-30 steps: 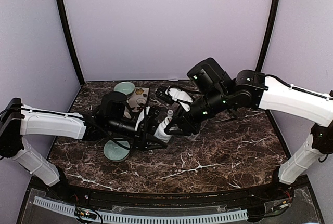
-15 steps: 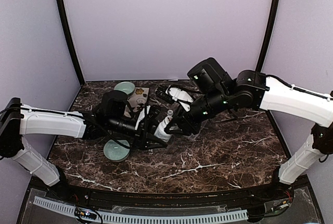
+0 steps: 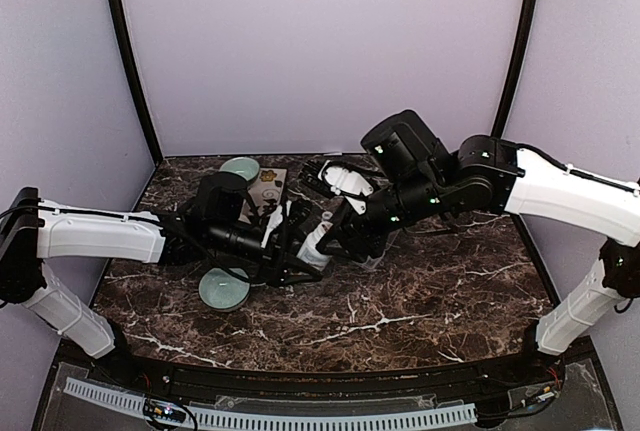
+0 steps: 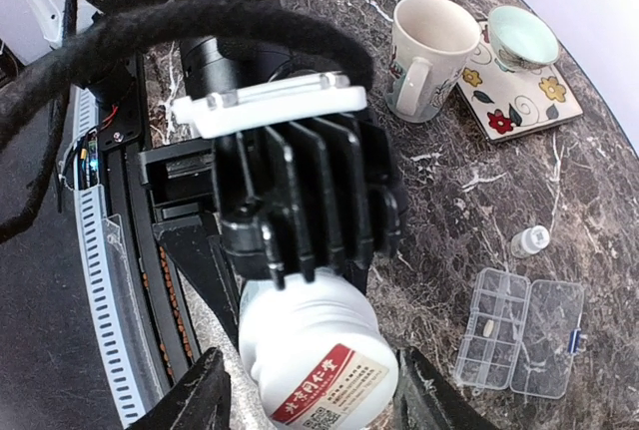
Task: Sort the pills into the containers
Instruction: Pass from the right arm to the left, then hold the lid of the pill bottle.
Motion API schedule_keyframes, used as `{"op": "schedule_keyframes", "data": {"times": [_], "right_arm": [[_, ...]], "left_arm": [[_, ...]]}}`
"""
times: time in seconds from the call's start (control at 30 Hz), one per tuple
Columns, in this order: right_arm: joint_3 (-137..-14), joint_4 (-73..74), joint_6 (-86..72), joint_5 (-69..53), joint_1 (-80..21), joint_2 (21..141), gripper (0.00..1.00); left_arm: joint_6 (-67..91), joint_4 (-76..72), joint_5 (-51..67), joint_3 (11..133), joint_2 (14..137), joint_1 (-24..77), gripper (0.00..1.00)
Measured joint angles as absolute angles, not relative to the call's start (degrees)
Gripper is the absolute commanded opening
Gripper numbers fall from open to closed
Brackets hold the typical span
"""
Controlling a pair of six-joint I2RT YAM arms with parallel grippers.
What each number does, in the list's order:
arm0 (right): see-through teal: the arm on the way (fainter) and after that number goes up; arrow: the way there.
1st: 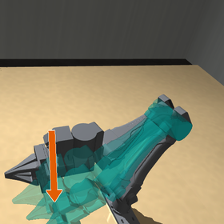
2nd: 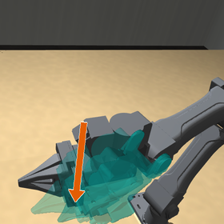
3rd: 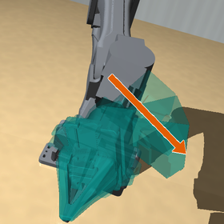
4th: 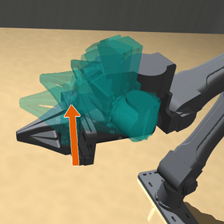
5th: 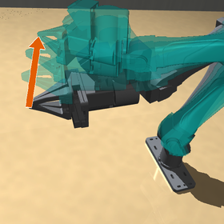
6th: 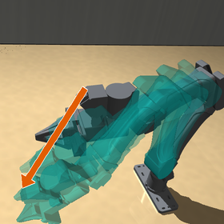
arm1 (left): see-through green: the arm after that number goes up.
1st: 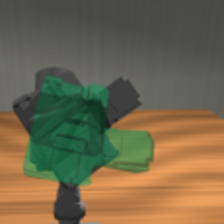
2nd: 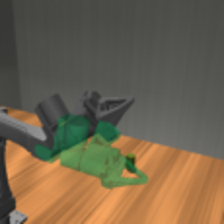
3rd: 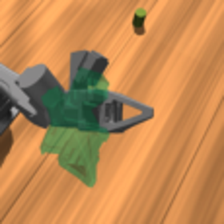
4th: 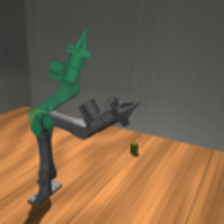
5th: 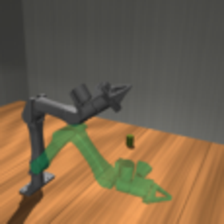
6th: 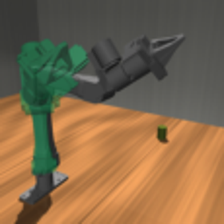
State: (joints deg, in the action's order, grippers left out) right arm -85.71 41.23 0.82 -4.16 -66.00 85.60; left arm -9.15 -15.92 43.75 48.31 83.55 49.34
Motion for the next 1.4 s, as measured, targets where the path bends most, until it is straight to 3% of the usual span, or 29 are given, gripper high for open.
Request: {"op": "schedule_keyframes", "data": {"times": [0.33, 1.4], "right_arm": [[-85.9, 41.3, 1.7, -1.6, -66.6, 84.2, 0.63], [-90.0, 46.5, 9.0, 24.2, -75.5, 88.5, 0.58]], "left_arm": [[-8.8, -14.0, 42.5, 48.6, 83.5, 49.3, 0.31], [-9.2, -6.9, 40.3, 52.1, 83.5, 49.3, 0.29]]}}
